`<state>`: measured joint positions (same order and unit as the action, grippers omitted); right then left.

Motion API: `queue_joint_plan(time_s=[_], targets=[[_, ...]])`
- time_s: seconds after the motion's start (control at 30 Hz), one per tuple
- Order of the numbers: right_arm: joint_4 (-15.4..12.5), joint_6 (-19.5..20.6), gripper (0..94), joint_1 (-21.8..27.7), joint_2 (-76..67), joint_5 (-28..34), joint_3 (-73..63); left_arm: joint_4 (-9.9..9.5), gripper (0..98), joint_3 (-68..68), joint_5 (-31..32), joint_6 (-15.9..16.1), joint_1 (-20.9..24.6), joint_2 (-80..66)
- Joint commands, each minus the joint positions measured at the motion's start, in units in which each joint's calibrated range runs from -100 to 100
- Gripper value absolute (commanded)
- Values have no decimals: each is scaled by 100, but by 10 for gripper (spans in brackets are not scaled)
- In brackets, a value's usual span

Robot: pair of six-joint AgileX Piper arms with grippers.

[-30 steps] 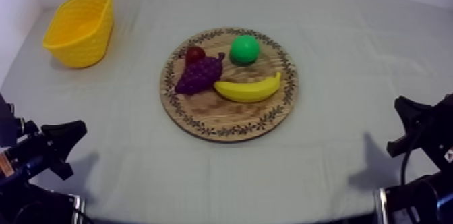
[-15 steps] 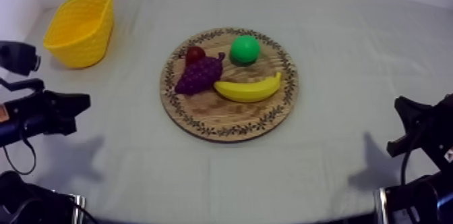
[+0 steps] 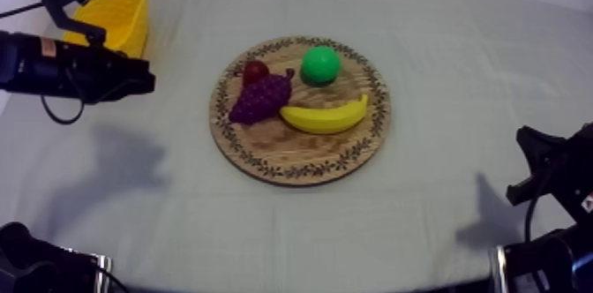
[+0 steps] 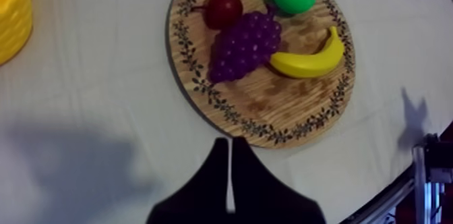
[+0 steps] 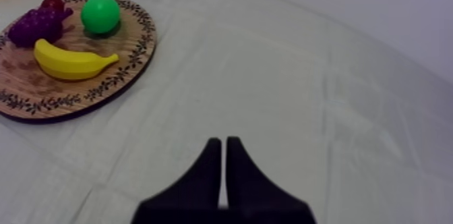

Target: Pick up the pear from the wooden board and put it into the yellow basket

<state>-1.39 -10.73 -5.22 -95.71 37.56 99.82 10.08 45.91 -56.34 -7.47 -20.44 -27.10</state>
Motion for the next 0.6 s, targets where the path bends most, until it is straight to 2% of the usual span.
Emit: queue_joint_plan(time_s=[0.0, 0.23, 0.4, 0.57], targets=[[-1, 1, 4, 1, -4, 2, -5, -120, 0, -816, -289, -307, -58, 812], [-1, -1, 4, 1, -4, 2, -5, -502, 0, -2524, -1180, -710, -354, 2211], [-1, 1, 4, 1, -4, 2, -5, -559, 0, -3780, -1818, -856, -514, 2959], [-1, 0, 4, 1, -4, 2, -5, -545, 0, -4825, -2164, -981, -646, 3558]])
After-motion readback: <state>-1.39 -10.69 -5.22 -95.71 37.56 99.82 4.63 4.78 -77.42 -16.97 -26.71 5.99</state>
